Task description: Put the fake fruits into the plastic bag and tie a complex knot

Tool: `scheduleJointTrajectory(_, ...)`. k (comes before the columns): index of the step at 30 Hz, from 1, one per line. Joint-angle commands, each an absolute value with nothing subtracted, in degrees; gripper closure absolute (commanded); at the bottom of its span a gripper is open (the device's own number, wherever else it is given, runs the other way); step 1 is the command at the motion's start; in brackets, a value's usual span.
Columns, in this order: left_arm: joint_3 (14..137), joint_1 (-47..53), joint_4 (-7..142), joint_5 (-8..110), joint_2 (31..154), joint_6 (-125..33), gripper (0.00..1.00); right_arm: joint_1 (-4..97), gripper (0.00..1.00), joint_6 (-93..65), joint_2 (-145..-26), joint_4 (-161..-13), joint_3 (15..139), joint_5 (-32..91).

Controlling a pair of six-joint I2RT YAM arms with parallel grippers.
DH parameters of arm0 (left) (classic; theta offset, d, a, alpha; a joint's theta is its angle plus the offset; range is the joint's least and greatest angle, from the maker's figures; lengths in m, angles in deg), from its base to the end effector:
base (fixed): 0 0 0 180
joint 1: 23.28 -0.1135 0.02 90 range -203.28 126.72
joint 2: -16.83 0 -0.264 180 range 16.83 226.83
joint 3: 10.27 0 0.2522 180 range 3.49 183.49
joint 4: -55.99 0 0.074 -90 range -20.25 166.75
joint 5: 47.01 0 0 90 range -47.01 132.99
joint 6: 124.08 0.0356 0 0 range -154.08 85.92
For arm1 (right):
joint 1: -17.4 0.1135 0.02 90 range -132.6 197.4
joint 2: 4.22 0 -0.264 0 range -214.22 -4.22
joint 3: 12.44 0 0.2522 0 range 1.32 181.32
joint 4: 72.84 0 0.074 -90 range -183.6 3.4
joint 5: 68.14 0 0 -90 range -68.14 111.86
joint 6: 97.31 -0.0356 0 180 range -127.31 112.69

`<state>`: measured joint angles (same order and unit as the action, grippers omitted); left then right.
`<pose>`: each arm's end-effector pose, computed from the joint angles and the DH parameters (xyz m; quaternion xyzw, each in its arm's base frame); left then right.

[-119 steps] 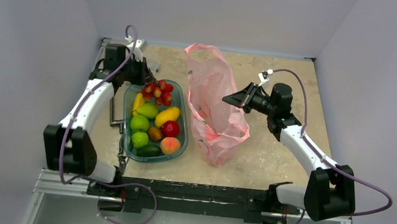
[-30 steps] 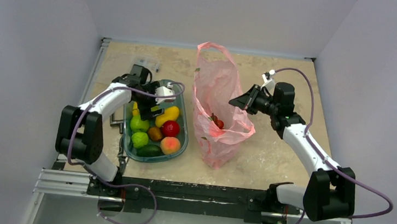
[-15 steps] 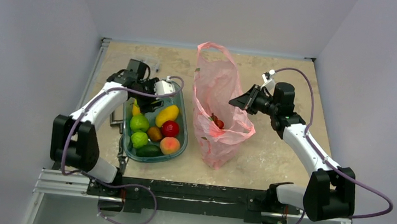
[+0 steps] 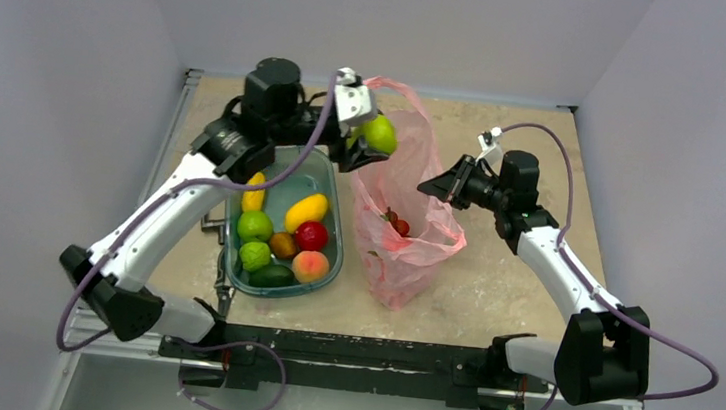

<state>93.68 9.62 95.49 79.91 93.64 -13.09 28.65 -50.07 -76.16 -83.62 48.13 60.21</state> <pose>0.2271 -0.1724 0.4636 0.5118 0.5689 -0.3071 0.5658 0.2701 0.0763 0.2763 0.0364 0.8041 0.4822 0.3459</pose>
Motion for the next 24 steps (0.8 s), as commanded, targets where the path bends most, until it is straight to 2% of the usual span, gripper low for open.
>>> scheduleJointTrajectory(1,96.5,15.8,88.8,73.4,103.0,-20.4,0.67,29.0,1.00,-49.3,-75.9,-81.1,50.1,60.8)
scheduleJointTrajectory(5,96.5,19.3,86.7,67.2,110.0,-21.1,0.67,29.0,1.00,-49.7,-75.8,-80.6,50.4,60.7)
scheduleJointTrajectory(8,94.1,19.5,86.8,65.0,112.8,-20.5,0.63,29.0,1.00,-49.2,-75.5,-81.4,50.8,60.4)
scheduleJointTrajectory(10,91.8,19.4,87.9,65.6,113.1,-17.3,0.54,29.0,1.00,-48.8,-75.5,-81.7,50.9,60.5)
scheduleJointTrajectory(14,89.2,19.3,87.4,67.3,110.5,-18.8,0.25,29.0,1.00,-48.0,-75.3,-82.6,51.2,60.6)
scheduleJointTrajectory(19,95.7,19.3,89.5,69.3,108.5,-25.9,0.03,29.0,1.00,-47.6,-76.0,-82.9,51.3,60.8)
scheduleJointTrajectory(24,101.1,18.9,91.9,71.1,104.1,-29.6,0.00,29.0,1.00,-47.4,-76.1,-83.2,51.3,60.9)
